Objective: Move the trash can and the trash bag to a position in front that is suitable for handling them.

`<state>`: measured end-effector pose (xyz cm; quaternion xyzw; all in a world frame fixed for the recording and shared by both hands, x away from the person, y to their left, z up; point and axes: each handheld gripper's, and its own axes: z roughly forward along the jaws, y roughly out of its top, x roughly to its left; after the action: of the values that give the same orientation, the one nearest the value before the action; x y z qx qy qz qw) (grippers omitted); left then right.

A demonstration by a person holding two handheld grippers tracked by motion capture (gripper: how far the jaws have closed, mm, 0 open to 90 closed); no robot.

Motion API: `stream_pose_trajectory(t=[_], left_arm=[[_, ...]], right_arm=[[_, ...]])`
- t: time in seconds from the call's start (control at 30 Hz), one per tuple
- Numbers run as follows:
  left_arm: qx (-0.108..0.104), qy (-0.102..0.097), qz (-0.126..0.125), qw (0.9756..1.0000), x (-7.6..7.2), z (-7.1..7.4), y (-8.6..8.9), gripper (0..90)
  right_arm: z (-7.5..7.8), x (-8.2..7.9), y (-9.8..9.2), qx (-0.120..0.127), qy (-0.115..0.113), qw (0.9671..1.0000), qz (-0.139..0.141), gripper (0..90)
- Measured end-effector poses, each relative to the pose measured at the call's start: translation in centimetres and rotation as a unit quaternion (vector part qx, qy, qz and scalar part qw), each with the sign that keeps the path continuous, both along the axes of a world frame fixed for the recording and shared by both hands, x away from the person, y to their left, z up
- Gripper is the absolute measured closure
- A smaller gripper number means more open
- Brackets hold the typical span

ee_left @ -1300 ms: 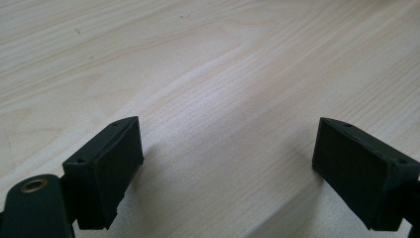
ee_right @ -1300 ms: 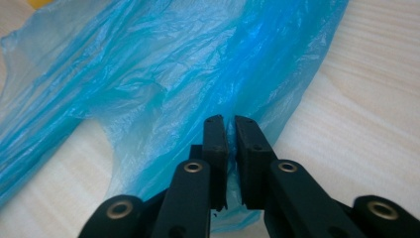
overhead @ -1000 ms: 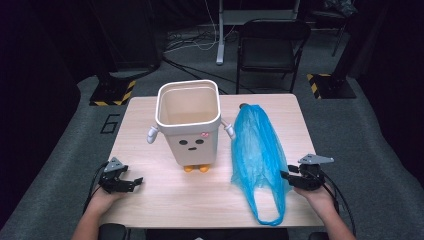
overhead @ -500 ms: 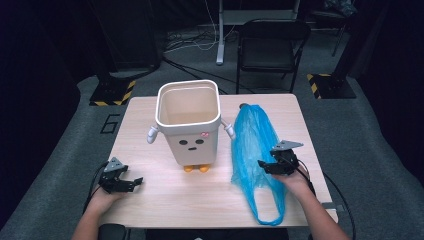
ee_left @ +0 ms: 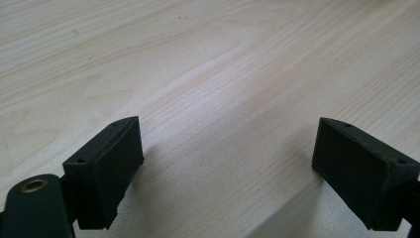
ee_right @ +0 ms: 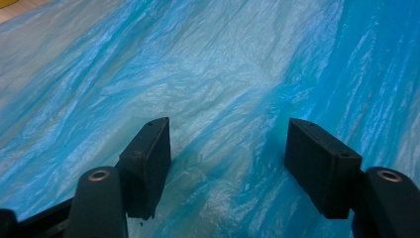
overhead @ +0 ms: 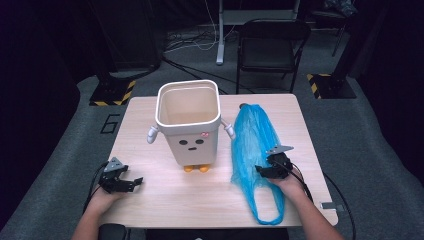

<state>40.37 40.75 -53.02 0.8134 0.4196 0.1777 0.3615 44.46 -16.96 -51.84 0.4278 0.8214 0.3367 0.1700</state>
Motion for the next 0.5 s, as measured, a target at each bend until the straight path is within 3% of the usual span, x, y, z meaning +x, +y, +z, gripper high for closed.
stream_pose_trajectory(t=[0.3,0.5], left_arm=[[0.0,0.0,0.0,1.0,0.0,0.0,0.0,11.9],[0.0,0.0,0.0,1.0,0.0,0.0,0.0,11.9]], right_arm=[[0.0,0.3,-1.9,0.001,-0.005,0.9996,-0.026,34.6],[0.1,0.8,-4.6,0.004,0.0,0.9996,-0.026,38.6]])
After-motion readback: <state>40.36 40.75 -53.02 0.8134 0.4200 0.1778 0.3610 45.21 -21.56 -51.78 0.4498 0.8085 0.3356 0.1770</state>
